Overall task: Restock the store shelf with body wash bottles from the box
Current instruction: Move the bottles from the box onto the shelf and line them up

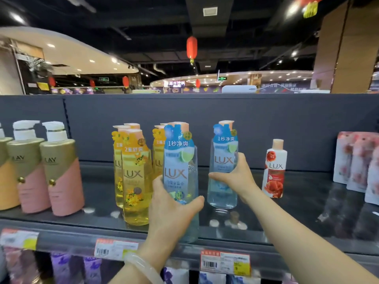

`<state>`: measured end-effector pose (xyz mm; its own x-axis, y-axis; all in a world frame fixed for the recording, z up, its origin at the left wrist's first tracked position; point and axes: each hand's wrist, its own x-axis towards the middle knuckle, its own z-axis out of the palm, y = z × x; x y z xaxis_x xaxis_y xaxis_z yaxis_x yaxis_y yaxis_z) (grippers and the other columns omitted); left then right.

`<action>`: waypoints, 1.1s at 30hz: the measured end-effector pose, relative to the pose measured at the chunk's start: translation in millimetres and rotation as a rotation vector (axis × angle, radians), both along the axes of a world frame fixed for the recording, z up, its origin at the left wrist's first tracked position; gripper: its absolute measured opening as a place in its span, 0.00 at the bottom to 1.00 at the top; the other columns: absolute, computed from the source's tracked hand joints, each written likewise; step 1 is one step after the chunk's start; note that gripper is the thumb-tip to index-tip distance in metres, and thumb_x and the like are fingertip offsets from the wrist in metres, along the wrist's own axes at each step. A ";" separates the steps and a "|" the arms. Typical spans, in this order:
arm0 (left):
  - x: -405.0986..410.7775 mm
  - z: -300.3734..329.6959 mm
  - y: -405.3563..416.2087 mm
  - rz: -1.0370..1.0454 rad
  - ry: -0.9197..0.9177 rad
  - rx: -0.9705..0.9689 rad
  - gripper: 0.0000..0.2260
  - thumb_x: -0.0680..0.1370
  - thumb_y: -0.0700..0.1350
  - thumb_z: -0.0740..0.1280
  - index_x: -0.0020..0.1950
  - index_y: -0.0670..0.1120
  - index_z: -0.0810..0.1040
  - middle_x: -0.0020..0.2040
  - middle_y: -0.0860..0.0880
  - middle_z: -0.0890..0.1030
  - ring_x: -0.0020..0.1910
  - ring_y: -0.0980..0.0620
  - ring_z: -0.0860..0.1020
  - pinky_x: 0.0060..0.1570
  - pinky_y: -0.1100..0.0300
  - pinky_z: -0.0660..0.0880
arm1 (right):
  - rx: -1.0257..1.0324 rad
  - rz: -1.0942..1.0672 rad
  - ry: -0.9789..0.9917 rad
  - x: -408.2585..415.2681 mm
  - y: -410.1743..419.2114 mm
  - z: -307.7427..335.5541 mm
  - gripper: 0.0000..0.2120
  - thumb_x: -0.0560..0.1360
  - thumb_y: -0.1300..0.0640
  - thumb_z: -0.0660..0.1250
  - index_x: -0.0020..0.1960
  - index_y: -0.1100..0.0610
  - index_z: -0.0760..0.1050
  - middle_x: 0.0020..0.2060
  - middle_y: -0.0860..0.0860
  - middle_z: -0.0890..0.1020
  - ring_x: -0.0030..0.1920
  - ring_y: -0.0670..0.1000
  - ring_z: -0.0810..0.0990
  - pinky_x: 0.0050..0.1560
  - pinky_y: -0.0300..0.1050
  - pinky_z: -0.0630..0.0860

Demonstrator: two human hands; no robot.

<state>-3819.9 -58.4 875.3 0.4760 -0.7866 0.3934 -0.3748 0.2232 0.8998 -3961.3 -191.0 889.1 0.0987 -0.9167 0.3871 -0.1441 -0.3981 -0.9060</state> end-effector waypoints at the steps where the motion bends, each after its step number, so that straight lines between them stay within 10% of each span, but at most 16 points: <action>1: -0.1 -0.7 -1.8 0.008 0.000 -0.002 0.31 0.61 0.45 0.78 0.58 0.52 0.65 0.47 0.59 0.78 0.44 0.61 0.78 0.45 0.59 0.75 | 0.011 0.001 0.008 -3.1 0.0 -3.8 0.32 0.62 0.64 0.79 0.57 0.54 0.62 0.51 0.50 0.76 0.54 0.51 0.78 0.55 0.51 0.78; 16: -13.7 -8.6 -49.8 0.049 -0.061 -0.022 0.36 0.62 0.48 0.79 0.62 0.50 0.61 0.55 0.51 0.74 0.54 0.50 0.75 0.49 0.56 0.73 | -0.005 0.027 0.075 -18.2 7.1 -14.0 0.33 0.64 0.62 0.78 0.59 0.53 0.61 0.48 0.43 0.75 0.48 0.39 0.76 0.44 0.32 0.73; 33: -3.3 -28.5 -71.3 -0.110 -0.109 0.025 0.45 0.64 0.48 0.79 0.71 0.51 0.52 0.59 0.53 0.66 0.62 0.52 0.70 0.61 0.56 0.71 | 0.061 0.110 0.047 -26.8 14.6 -25.9 0.46 0.61 0.59 0.80 0.69 0.48 0.54 0.58 0.46 0.74 0.55 0.42 0.76 0.49 0.36 0.75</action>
